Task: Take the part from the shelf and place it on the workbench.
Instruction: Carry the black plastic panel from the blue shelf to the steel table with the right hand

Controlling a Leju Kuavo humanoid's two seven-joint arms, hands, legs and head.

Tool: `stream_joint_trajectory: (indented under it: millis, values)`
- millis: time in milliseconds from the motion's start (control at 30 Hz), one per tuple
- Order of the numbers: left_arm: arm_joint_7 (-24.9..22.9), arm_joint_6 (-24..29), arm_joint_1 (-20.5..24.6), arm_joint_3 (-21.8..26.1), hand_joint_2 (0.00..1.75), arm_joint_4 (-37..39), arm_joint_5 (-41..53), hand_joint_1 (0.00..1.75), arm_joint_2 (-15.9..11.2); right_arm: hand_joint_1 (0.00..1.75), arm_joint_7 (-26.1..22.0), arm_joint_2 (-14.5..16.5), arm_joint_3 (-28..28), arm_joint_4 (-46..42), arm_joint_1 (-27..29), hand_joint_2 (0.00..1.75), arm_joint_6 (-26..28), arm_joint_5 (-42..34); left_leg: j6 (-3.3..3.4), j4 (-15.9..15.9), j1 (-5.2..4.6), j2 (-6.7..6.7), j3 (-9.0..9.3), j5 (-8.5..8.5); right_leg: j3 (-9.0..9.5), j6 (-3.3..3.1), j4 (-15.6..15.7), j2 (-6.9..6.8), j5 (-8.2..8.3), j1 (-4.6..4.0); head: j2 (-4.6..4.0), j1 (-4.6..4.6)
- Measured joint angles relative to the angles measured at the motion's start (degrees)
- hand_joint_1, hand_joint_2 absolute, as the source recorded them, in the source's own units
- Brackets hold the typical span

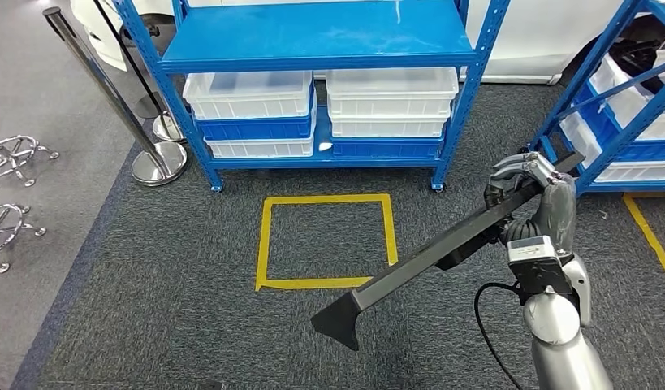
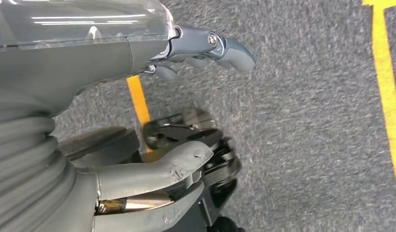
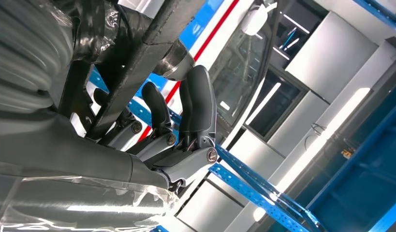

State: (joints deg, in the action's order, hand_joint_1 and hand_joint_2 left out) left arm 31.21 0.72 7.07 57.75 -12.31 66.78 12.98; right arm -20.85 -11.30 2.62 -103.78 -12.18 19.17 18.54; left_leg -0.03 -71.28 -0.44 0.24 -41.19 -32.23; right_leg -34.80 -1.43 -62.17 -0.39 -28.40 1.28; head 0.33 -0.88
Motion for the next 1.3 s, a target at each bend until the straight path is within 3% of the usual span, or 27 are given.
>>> stream_joint_trajectory:
  millis: [33,100,167,233,300,367,400,467,533,567,633,700,767,800,900,967,1033,1067,1100,1133,1167,1233,1300]
  values:
    - [-0.01,0.0,-0.01,0.0,1.75,0.0,-0.01,0.0,0.01,1.75,0.0,0.0,0.01,0.0,0.0,1.75,-0.03,-0.01,-0.18,-3.0,0.19,0.0,-0.61,-1.48,-0.59,0.01,-0.01,-0.01,0.46,-0.11,0.0,0.0]
    - [-0.02,0.0,-0.03,0.0,1.75,0.0,-0.01,0.0,0.02,1.75,0.0,0.01,0.01,0.0,0.0,1.75,-0.05,-0.02,-0.1,-4.26,0.33,-0.03,0.54,-1.18,-1.75,0.08,-0.03,-0.01,1.33,-0.31,0.0,0.0]
    - [-0.02,0.0,0.01,0.0,1.75,-0.01,-0.02,0.0,0.01,1.75,0.0,0.02,0.01,0.0,-0.05,1.75,-0.09,-0.05,0.63,2.12,0.19,-0.11,5.58,1.34,-2.63,0.16,-0.02,0.02,2.15,-0.43,0.0,0.0]
    - [-0.01,0.0,0.14,0.0,1.75,-0.02,-0.03,0.0,-0.01,1.75,0.0,0.02,0.01,0.01,-0.14,1.75,-0.23,-0.13,1.38,9.88,-0.24,-0.22,10.74,2.18,-2.99,0.56,0.23,0.02,2.97,-0.34,0.0,0.0]
    - [-0.03,0.0,0.23,0.0,1.75,-0.02,0.0,0.0,-0.03,1.75,0.01,0.02,0.01,0.03,-0.31,1.75,-0.6,-0.2,1.88,13.01,-0.81,-0.27,12.24,2.26,-2.97,1.32,0.84,-0.02,3.9,0.12,0.0,-0.01]
    - [-0.11,0.0,0.22,0.0,1.75,-0.01,0.1,0.0,-0.03,1.75,0.11,-0.07,0.01,0.09,-0.63,1.75,-0.9,-0.24,2.57,14.5,-1.16,-0.15,12.2,3.82,-2.94,2.07,1.63,-0.02,4.78,0.55,0.0,0.01]
    - [-0.16,0.0,0.22,0.0,1.75,-0.01,0.16,0.0,-0.03,1.75,0.22,-0.16,0.01,0.13,-0.87,1.75,-0.97,-0.25,2.95,15.49,-1.19,-0.02,12.24,4.76,-3.15,2.23,1.55,0.02,4.34,0.56,0.0,0.02]
    - [-0.31,0.0,0.26,0.0,1.75,-0.01,0.24,0.0,-0.04,1.75,0.59,-0.47,0.01,0.24,-1.65,1.75,-1.11,-0.26,3.42,16.79,-1.02,0.23,11.79,6.48,-4.4,2.19,-1.68,0.19,0.67,0.3,0.0,0.04]
    - [-0.48,-0.03,0.28,0.0,1.75,-0.01,0.25,0.0,-0.07,1.75,1.09,-0.87,0.01,0.3,-2.59,1.75,-1.29,-0.3,3.51,16.55,-1.06,0.31,10.48,7.32,-6.23,2.21,-8.16,0.33,-4.07,0.11,0.0,0.03]
    - [-0.54,-0.05,0.28,0.0,1.75,0.0,0.23,0.0,-0.07,1.75,1.37,-1.08,0.01,0.31,-2.96,1.75,-1.37,-0.36,3.44,16.21,-1.07,0.34,9.74,7.61,-6.67,2.32,-10.86,0.33,-5.06,0.08,0.0,0.03]
    - [-0.6,-0.08,0.25,0.0,1.75,0.0,0.21,0.0,-0.06,1.75,1.87,-1.48,-0.01,0.31,-3.47,1.75,-1.57,-0.61,3.29,15.14,-0.99,0.38,8.03,8.06,-5.21,2.61,-11.53,0.29,-3.85,0.11,0.0,0.04]
    - [-0.61,-0.07,0.22,0.0,1.75,0.0,0.19,0.0,-0.05,1.75,2.2,-1.84,-0.02,0.27,-3.83,1.75,-1.7,-0.83,2.99,13.57,-0.85,0.37,6.26,8.22,-0.75,2.85,-5.82,0.12,-1.86,0.23,0.0,0.04]
    - [-0.57,-0.02,0.21,0.0,1.75,0.0,0.19,0.0,-0.04,1.75,2.34,-2.01,-0.03,0.0,-4.08,1.75,-1.68,-0.91,2.51,11.81,-0.93,0.33,4.78,8.21,2.5,2.74,-0.68,0.06,-2.05,0.07,0.0,0.01]
    - [-0.54,0.02,0.2,0.0,1.75,0.0,0.17,0.0,-0.05,1.75,2.36,-2.03,-0.03,-0.16,-4.15,1.75,-1.65,-0.92,2.23,11.24,-0.98,0.31,4.31,8.3,2.92,2.53,0.31,0.1,-2.55,-0.07,0.0,-0.02]
    - [-0.49,0.13,0.13,0.0,1.75,0.0,0.05,0.0,-0.08,1.75,2.38,-2.03,-0.04,-0.36,-4.21,1.75,-1.62,-0.95,1.4,10.2,-0.9,0.23,3.51,8.1,2.27,1.3,0.49,0.11,-1.88,-0.13,0.0,-0.02]
    - [-0.48,0.19,0.13,0.0,1.75,0.0,0.02,0.0,-0.09,1.75,2.38,-2.03,-0.03,-0.38,-4.37,1.75,-1.62,-0.95,0.58,6.53,-0.56,0.08,2.11,4.64,1.45,0.47,0.64,0.02,-0.98,-0.04,-0.01,-0.04]
    - [-0.48,0.2,0.15,0.0,1.75,0.0,0.02,0.0,-0.09,1.75,2.38,-2.03,-0.03,-0.39,-4.47,1.75,-1.62,-0.95,-0.14,-0.27,-0.08,0.02,0.06,-0.16,0.41,0.15,0.62,0.02,-0.13,-0.2,-0.01,-0.07]
    - [-0.49,0.2,0.16,0.0,1.75,0.0,0.01,0.0,-0.09,1.75,2.38,-2.03,-0.04,-0.39,-4.48,1.75,-1.61,-0.95,-0.3,-3.13,0.1,0.01,-0.53,-1.54,-0.14,0.14,0.6,0.01,0.28,-0.32,-0.01,-0.08]
    - [-0.49,0.2,0.15,0.0,1.75,0.0,-0.01,0.0,-0.09,1.75,2.38,-2.03,-0.04,-0.39,-4.49,1.75,-1.61,-0.95,-0.28,-4.38,0.2,0.0,-0.34,-1.84,-0.67,0.14,0.59,0.01,0.69,-0.44,0.0,-0.07]
    - [-0.5,0.2,0.15,0.0,1.75,0.0,-0.03,0.0,-0.09,1.75,2.38,-2.03,-0.03,-0.39,-4.53,1.75,-1.6,-0.95,-0.09,-3.45,0.22,-0.01,0.95,-1.13,-1.2,0.16,0.58,0.03,1.1,-0.54,0.0,-0.08]
    - [-0.5,0.2,0.17,0.0,1.75,0.0,-0.08,0.0,-0.09,1.75,2.38,-2.03,-0.03,-0.39,-4.58,1.75,-1.58,-0.95,0.28,-0.49,0.13,-0.04,3.26,0.24,-1.68,0.18,0.59,0.06,1.51,-0.62,0.0,-0.08]
    - [-0.49,0.21,0.29,0.0,1.75,0.0,-0.14,0.0,-0.1,1.75,2.38,-2.03,-0.03,-0.38,-4.71,1.75,-1.55,-0.95,1.24,8.0,-0.32,-0.15,8.9,2.13,-2.3,0.37,0.7,0.11,2.3,-0.63,0.0,-0.07]
    - [-0.47,0.26,0.4,0.0,1.75,0.0,-0.19,0.0,-0.13,1.75,2.38,-2.03,-0.03,-0.37,-4.75,1.75,-1.48,-0.95,1.93,12.81,-0.87,-0.22,11.6,2.69,-2.44,0.95,1.2,0.03,3.17,-0.26,0.0,-0.07]
